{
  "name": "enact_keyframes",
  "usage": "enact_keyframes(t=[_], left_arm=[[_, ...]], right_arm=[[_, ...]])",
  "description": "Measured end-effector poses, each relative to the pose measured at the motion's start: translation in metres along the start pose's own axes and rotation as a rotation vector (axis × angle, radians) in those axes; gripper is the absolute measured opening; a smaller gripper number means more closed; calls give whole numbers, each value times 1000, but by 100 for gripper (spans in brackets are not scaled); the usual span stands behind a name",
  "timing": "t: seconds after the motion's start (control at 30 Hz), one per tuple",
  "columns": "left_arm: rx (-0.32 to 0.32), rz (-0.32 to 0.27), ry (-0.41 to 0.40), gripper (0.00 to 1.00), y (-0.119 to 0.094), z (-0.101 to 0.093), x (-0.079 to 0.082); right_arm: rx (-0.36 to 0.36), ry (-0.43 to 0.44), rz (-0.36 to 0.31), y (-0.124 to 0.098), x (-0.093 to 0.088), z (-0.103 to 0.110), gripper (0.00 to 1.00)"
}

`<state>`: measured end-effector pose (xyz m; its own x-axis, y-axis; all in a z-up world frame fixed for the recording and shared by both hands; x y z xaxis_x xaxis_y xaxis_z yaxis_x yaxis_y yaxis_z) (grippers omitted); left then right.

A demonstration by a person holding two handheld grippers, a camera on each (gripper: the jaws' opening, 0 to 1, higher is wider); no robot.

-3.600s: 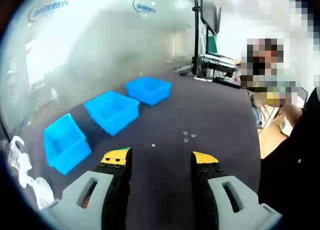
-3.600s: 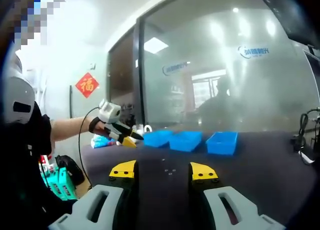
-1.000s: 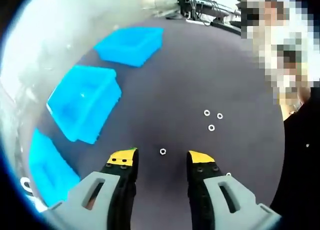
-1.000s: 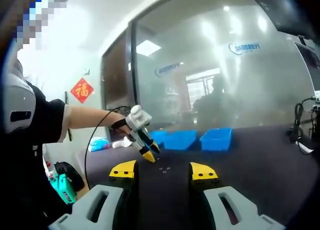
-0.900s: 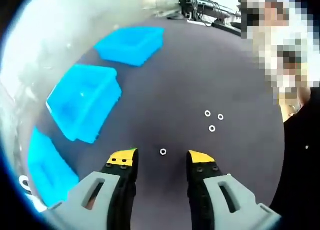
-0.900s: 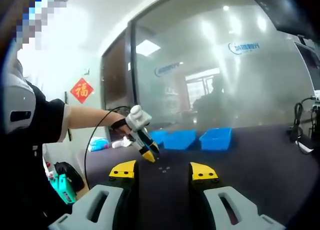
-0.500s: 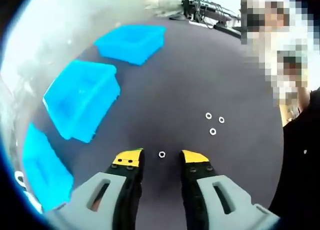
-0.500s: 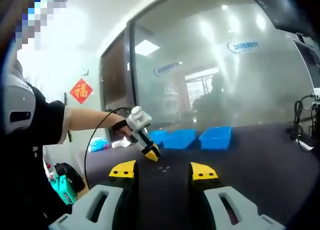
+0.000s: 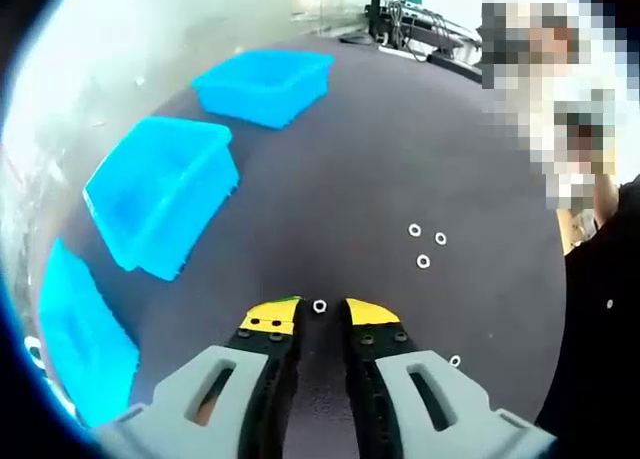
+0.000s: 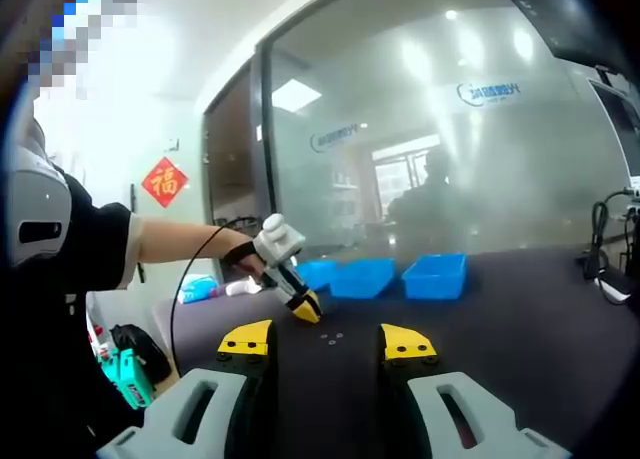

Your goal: Sort the screws, nuts, and washers into the corresponding bins

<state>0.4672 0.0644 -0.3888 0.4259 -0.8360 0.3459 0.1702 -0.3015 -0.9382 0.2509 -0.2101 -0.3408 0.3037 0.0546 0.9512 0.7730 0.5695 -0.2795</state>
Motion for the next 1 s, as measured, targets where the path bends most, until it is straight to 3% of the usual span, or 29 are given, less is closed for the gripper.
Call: enact_keyframes(t=[0.23, 0.5, 0.67, 0.8, 1.0], left_arm=[[-19, -17, -23, 6, 1, -2, -2], [-20, -59, -54, 6, -2, -5, -7], [-67, -160, -102, 6, -10, -15, -10], [-82, -283, -126, 6, -25, -27, -11], [-48, -454, -141, 6, -55, -44, -16]], right_arm=[[1, -4, -6, -1, 2, 1, 36], [4, -13, -5, 0, 4, 2, 36], [1, -16, -9, -1, 6, 2, 36], [4, -19, -13, 0, 9, 3, 36], [12, -27, -13, 4, 11, 8, 36]])
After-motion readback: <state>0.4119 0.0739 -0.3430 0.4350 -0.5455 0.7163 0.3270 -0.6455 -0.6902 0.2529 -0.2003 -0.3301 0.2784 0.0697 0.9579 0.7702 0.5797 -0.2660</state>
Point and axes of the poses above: the point that each gripper's makers call its tool centre point, and the gripper's own axes: y roughly forward along the fingers, z roughly to its left, x roughly out of its top, the point moved 8 cm from there along -y, roughly backward along the fingers, and after that the axes turned 15 degrees about z, right-handed, at the moved point
